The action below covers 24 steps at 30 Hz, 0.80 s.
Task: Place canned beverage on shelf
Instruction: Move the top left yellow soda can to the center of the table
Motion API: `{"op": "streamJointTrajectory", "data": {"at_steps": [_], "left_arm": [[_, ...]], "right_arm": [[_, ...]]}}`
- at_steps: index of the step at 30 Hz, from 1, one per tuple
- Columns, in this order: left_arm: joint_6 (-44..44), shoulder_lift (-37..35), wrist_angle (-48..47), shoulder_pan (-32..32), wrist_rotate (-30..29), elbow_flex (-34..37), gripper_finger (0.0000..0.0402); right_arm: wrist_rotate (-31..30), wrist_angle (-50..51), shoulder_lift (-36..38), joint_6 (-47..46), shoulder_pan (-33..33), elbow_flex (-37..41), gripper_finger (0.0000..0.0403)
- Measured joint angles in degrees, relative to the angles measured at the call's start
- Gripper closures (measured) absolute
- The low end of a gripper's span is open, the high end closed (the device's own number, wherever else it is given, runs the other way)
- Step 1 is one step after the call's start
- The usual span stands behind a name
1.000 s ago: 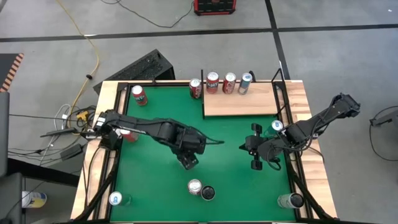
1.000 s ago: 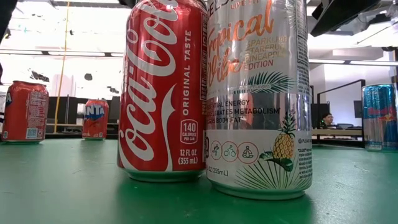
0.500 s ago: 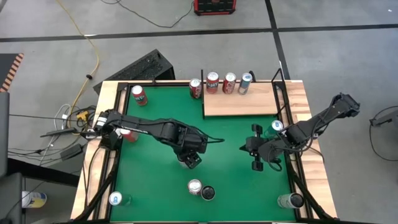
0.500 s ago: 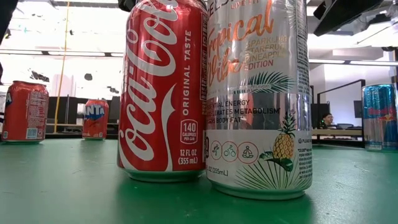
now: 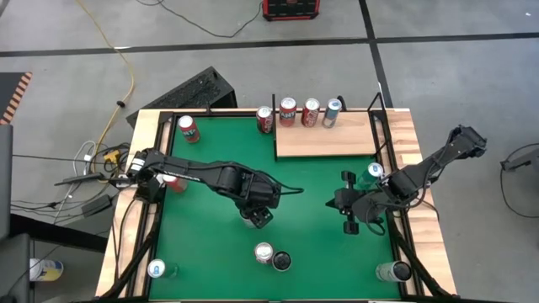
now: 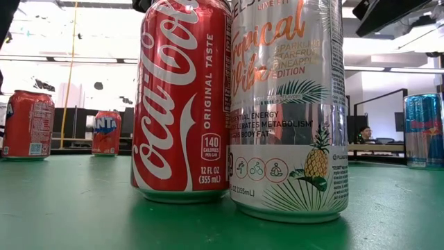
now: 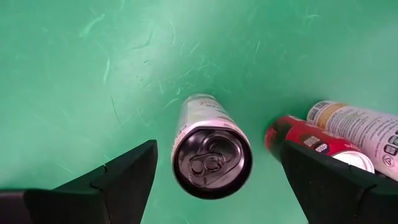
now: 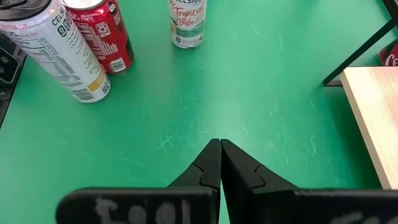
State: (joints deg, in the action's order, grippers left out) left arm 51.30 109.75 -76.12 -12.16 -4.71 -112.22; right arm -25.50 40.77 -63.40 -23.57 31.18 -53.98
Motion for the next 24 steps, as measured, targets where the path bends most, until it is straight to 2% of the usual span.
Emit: {"op": "streamJointTrajectory", "data": {"at_steps": [18, 24], "left_arm": [[0.23, 0.02, 0.03, -0.48, -1.3, 0.12, 0.0079], [0.32, 0.13, 2.8, -0.94, 0.17, 5.58, 0.0079]], "right_arm": [[-0.09, -0.02, 0.0, -0.04, -0.02, 0.0, 0.0372], [-0.09, -0.04, 0.0, -0.04, -0.02, 0.0, 0.0372]]}}
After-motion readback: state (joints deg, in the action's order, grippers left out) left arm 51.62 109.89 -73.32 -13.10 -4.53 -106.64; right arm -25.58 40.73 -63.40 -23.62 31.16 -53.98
